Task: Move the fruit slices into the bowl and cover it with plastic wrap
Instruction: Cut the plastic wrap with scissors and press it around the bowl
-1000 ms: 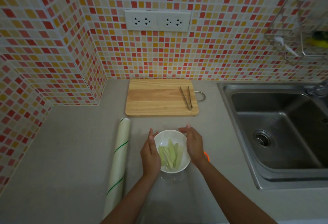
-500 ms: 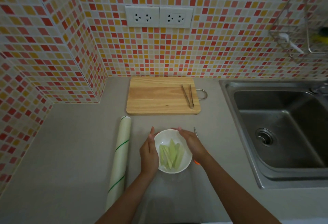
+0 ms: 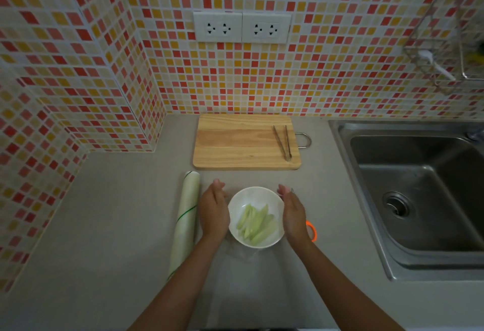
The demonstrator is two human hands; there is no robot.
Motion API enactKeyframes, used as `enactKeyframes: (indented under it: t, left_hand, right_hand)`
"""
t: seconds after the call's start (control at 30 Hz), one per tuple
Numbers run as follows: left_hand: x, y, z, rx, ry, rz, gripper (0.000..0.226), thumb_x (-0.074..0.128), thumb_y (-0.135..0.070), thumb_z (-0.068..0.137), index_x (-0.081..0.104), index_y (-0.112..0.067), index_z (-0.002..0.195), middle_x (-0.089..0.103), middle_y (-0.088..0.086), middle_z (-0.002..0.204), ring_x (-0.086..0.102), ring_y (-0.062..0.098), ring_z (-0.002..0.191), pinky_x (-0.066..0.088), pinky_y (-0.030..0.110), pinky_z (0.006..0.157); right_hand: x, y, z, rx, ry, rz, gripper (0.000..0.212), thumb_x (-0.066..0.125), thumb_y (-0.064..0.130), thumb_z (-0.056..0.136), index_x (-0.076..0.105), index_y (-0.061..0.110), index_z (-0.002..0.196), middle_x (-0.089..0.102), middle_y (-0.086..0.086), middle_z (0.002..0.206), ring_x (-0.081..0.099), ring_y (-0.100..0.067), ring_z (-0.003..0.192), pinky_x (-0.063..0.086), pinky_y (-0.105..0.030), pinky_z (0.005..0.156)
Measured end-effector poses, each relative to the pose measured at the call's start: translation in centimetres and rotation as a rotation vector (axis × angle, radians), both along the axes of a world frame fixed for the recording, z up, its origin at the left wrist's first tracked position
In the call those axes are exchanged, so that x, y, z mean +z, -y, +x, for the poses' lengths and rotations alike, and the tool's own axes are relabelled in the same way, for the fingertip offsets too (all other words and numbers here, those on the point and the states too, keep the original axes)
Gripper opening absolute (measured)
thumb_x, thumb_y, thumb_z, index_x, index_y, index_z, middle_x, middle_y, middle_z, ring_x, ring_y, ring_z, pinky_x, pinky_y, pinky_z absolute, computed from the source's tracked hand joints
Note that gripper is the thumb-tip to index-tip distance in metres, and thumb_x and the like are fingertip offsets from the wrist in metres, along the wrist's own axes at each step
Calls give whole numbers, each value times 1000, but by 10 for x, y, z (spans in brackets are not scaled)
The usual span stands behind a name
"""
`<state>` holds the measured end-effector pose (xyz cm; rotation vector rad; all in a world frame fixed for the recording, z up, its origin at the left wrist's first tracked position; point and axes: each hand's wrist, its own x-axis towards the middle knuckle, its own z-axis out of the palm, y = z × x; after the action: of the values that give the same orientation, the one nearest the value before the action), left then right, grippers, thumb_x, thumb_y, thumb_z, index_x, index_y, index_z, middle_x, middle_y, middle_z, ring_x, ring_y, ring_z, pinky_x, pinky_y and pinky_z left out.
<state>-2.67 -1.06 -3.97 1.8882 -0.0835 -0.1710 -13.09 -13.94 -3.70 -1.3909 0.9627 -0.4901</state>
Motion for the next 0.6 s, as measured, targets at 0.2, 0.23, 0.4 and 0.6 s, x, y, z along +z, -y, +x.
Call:
enactKeyframes:
  t: [0.2, 0.23, 0.4, 0.6]
  left_hand:
    - [-9, 2, -12, -109, -63, 278, 54, 27, -43, 102, 62, -3, 91, 68, 17, 95, 62, 33, 92, 40, 33, 72]
    - [-9, 3, -11, -104, -81, 284, 55, 27, -45, 101, 61, -4, 90, 67, 16, 94, 61, 33, 90, 39, 33, 71]
    - [-9, -2, -3, -124, -108, 227, 59, 37, -51, 97, 43, -16, 51, 50, 1, 52, 49, 20, 57, 33, 31, 54]
    - [-4, -8, -1, -136, -101, 119, 54, 58, -42, 91, 44, -10, 51, 43, 5, 49, 41, 17, 52, 33, 31, 55]
  right_hand:
    - [-5, -9, 6, 80, 15, -51, 38, 36, 23, 102, 60, 5, 126, 61, -3, 124, 52, -9, 113, 36, 8, 75]
    - [-6, -9, 6, 75, 14, -73, 37, 36, 21, 102, 61, 5, 125, 62, -4, 125, 53, -12, 114, 38, 3, 79]
    - [-9, -9, 4, 86, 20, -76, 35, 38, 23, 102, 65, 7, 117, 67, -5, 117, 59, -16, 109, 42, -24, 91]
    - [-19, -7, 4, 98, 74, -111, 27, 40, 19, 101, 66, 18, 104, 68, 4, 99, 62, -11, 96, 46, -17, 81]
